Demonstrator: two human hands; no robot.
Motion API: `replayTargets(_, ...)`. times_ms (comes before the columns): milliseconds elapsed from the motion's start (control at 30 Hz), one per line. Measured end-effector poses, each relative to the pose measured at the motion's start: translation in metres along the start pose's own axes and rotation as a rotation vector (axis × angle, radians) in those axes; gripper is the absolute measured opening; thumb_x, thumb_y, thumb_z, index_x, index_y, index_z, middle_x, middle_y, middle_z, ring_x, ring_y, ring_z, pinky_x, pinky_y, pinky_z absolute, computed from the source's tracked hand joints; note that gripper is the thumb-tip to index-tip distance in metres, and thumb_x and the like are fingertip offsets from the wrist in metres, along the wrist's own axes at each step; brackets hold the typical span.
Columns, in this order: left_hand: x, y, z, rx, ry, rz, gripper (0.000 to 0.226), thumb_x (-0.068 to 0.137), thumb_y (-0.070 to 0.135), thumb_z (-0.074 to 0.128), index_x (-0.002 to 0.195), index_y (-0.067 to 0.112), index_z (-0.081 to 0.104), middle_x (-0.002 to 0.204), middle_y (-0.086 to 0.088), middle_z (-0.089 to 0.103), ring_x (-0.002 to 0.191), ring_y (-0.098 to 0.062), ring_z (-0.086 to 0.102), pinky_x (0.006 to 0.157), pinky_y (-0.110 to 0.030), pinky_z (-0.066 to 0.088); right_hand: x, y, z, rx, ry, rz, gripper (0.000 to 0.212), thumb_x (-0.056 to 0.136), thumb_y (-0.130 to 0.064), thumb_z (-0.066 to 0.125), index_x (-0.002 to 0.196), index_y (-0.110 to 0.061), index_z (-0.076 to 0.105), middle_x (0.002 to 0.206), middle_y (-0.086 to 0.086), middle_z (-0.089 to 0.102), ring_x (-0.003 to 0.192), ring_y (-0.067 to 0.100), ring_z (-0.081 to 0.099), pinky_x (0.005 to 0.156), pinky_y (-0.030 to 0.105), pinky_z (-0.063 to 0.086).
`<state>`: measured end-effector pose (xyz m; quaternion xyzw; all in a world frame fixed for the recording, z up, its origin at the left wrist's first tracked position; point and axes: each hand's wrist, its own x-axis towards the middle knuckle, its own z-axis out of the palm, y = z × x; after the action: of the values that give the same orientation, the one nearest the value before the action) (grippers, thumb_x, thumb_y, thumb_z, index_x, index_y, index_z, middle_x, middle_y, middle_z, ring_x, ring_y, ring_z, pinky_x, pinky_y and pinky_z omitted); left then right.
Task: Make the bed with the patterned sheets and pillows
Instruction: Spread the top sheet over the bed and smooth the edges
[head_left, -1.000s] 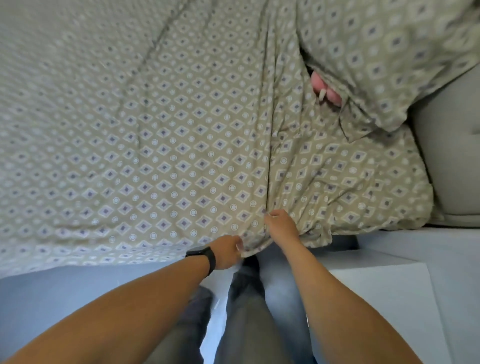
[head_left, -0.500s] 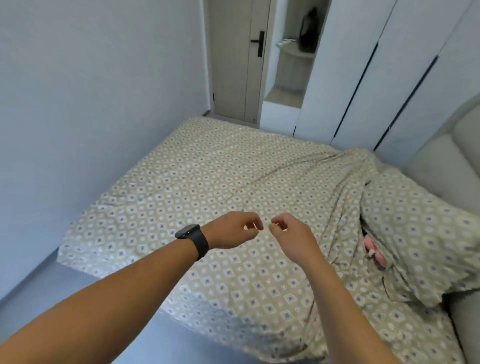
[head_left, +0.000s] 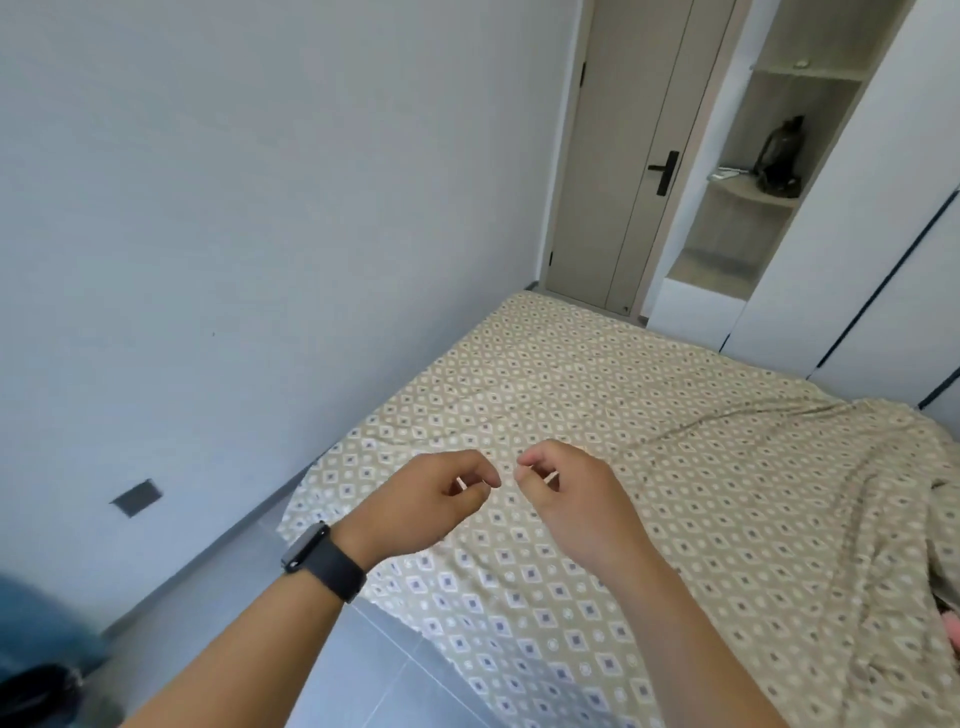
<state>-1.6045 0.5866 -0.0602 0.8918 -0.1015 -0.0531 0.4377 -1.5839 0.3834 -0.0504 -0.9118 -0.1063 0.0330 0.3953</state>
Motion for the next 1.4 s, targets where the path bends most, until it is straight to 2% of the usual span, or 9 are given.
replayTargets(300,0.014,-0.075,-0.130,-0.028,0.119,0.015,0.013,0.100,0.021,0.060,0.106,0.026,0.071,0.080,0.026,0.063,0.058,0.000,0.052,0.060,-0.010,0.041,0.101,-0.088,0.095,-0.016,-0.025,-0.111,0.010,0.097,-0.041,0.059,0.098,-0.036,0.067,0.091,-0.020,0.067,0.079,0.002,0.062,0.077,0.033,0.056)
replayTargets(567,0.047,-0.154,-0.268,0.057,0.158,-0.068,0.015,0.100,0.024,0.060,0.100,0.035,0.069,0.084,0.015,0.069,0.061,-0.011,0.054,0.062,-0.018,0.046,0.228,-0.176,0.181,-0.003,-0.115,-0.212,0.012,0.099,-0.039,0.058,0.103,-0.034,0.068,0.095,-0.020,0.066,0.081,0.001,0.061,0.080,0.034,0.055)
replayTargets(667,0.064,-0.190,-0.317,0.037,0.219,-0.098,0.016,0.100,0.023,0.060,0.099,0.036,0.069,0.088,0.019,0.069,0.067,-0.014,0.060,0.066,-0.020,0.049,0.269,-0.203,0.206,-0.025,-0.134,-0.197,0.012,0.099,-0.040,0.057,0.102,-0.035,0.067,0.095,-0.021,0.065,0.081,0.001,0.061,0.080,0.033,0.055)
replayTargets(733,0.078,-0.217,-0.343,-0.038,0.227,-0.111,0.016,0.099,0.022,0.061,0.099,0.035,0.070,0.089,0.013,0.069,0.076,-0.022,0.064,0.072,-0.028,0.052,0.296,-0.214,0.219,-0.026,-0.113,-0.180,0.011,0.099,-0.042,0.057,0.101,-0.036,0.066,0.094,-0.022,0.065,0.082,0.002,0.061,0.080,0.032,0.055)
replayTargets(800,0.095,-0.241,-0.362,-0.080,0.209,-0.110,0.016,0.099,0.022,0.061,0.098,0.035,0.071,0.090,0.010,0.070,0.082,-0.023,0.066,0.077,-0.028,0.053,0.321,-0.222,0.228,-0.039,-0.075,-0.151,0.010,0.099,-0.041,0.057,0.100,-0.037,0.067,0.093,-0.023,0.065,0.083,0.001,0.060,0.081,0.032,0.055)
replayTargets(1000,0.169,-0.313,-0.424,-0.050,-0.023,-0.022,0.017,0.100,0.022,0.059,0.096,0.035,0.069,0.084,0.018,0.069,0.075,-0.003,0.064,0.070,-0.014,0.049,0.371,-0.245,0.274,-0.071,0.071,0.035,0.010,0.099,-0.040,0.057,0.095,-0.039,0.065,0.092,-0.022,0.065,0.084,0.001,0.061,0.079,0.033,0.055)
replayTargets(1200,0.266,-0.327,-0.444,-0.026,-0.262,0.140,0.017,0.099,0.024,0.059,0.094,0.036,0.069,0.082,0.007,0.070,0.067,-0.007,0.060,0.066,-0.027,0.051,0.368,-0.243,0.287,-0.045,0.317,0.249,0.007,0.097,-0.041,0.059,0.096,-0.041,0.066,0.092,-0.024,0.065,0.087,-0.001,0.061,0.077,0.026,0.053)
replayTargets(1333,0.302,-0.299,-0.420,-0.052,-0.483,0.268,0.014,0.098,0.028,0.060,0.097,0.040,0.069,0.086,0.004,0.070,0.079,-0.024,0.064,0.077,-0.042,0.054,0.353,-0.227,0.287,-0.047,0.433,0.397,0.008,0.097,-0.039,0.060,0.091,-0.042,0.065,0.093,-0.027,0.064,0.088,0.000,0.061,0.077,0.028,0.052)
replayTargets(1400,0.327,-0.285,-0.410,-0.045,-0.520,0.350,0.013,0.098,0.029,0.060,0.097,0.039,0.069,0.086,0.006,0.070,0.080,-0.023,0.065,0.079,-0.044,0.054,0.361,-0.216,0.281,-0.026,0.525,0.461,0.008,0.098,-0.037,0.060,0.094,-0.041,0.067,0.093,-0.027,0.065,0.088,-0.001,0.061,0.077,0.029,0.053)
